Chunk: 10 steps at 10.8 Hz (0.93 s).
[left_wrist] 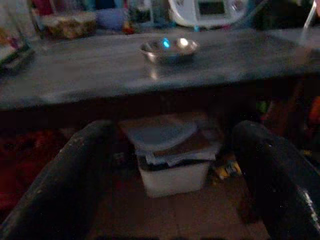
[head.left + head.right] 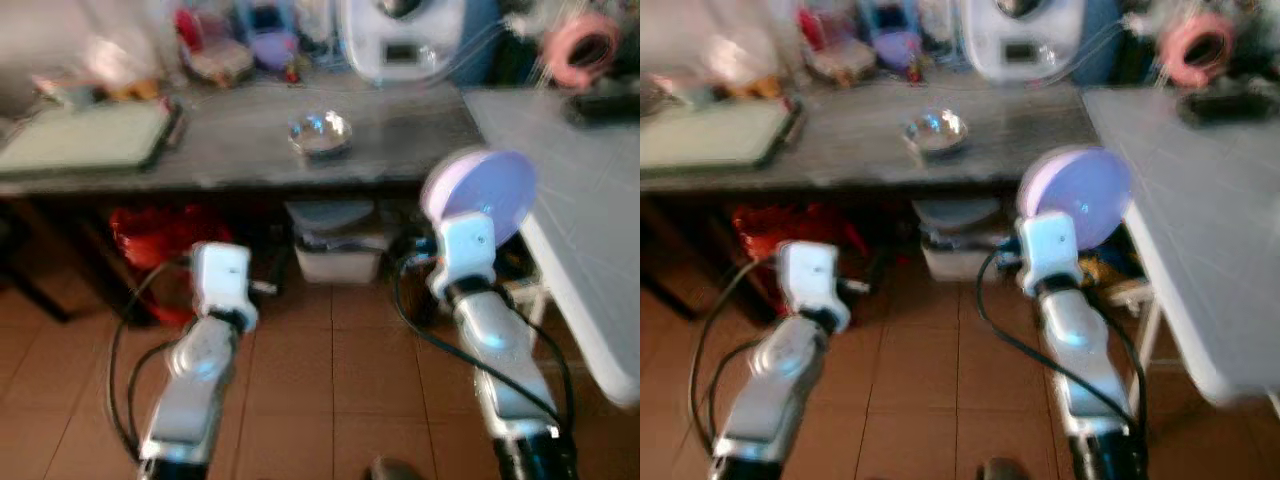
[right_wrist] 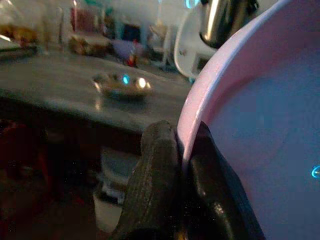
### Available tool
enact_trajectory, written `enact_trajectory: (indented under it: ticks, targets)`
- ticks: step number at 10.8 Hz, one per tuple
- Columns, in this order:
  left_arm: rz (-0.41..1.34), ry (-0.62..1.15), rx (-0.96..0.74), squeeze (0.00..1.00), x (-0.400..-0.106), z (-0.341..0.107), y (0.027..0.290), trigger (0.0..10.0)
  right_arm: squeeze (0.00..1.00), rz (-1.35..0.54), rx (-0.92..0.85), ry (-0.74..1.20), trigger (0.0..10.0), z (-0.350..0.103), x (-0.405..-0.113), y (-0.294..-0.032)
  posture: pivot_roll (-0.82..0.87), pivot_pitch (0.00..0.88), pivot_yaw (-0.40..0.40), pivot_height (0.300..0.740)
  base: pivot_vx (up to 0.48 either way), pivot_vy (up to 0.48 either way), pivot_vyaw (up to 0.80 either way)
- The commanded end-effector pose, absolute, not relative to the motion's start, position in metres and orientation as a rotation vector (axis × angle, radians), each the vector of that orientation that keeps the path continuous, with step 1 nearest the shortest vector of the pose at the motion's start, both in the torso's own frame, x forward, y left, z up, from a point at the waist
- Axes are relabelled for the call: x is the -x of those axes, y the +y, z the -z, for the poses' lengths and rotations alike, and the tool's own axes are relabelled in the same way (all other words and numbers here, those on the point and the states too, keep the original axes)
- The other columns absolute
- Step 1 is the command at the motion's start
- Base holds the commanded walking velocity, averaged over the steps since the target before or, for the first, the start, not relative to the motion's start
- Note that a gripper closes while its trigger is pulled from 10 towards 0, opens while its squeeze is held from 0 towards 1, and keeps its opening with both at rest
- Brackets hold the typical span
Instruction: Setting the table
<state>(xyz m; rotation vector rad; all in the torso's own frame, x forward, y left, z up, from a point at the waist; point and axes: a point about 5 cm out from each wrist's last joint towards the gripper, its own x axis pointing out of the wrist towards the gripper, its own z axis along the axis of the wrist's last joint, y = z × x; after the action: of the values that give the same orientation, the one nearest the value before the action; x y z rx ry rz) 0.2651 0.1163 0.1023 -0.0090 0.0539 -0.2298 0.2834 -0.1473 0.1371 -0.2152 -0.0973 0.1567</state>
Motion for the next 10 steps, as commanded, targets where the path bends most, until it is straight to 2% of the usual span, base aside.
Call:
enact_trajectory:
  ticks: [1,5,10]
  targets:
    - [0.202,0.04,-0.023,0.0,-0.266,-0.106,0.126,10.0,0.0,-0.193,0.199,-0.134,10.0,-0.146,-0.285,-0.136,-0.05,0.0,0.048,0.74,0.48,0.0,0.0]
    - [0.25,0.038,-0.033,0.0,-0.263,-0.104,0.118,10.0,0.0,-0.237,0.193,-0.136,10.0,-0.148,-0.291,-0.128,-0.05,0.0,0.049,0.74,0.477,0.0,0.0]
    - [0.253,0.023,-0.039,0.0,-0.263,-0.107,0.12,10.0,0.0,-0.251,0.203,-0.118,10.0,-0.146,-0.3,-0.124,-0.05,0.0,0.053,0.74,0.442,0.0,0.0]
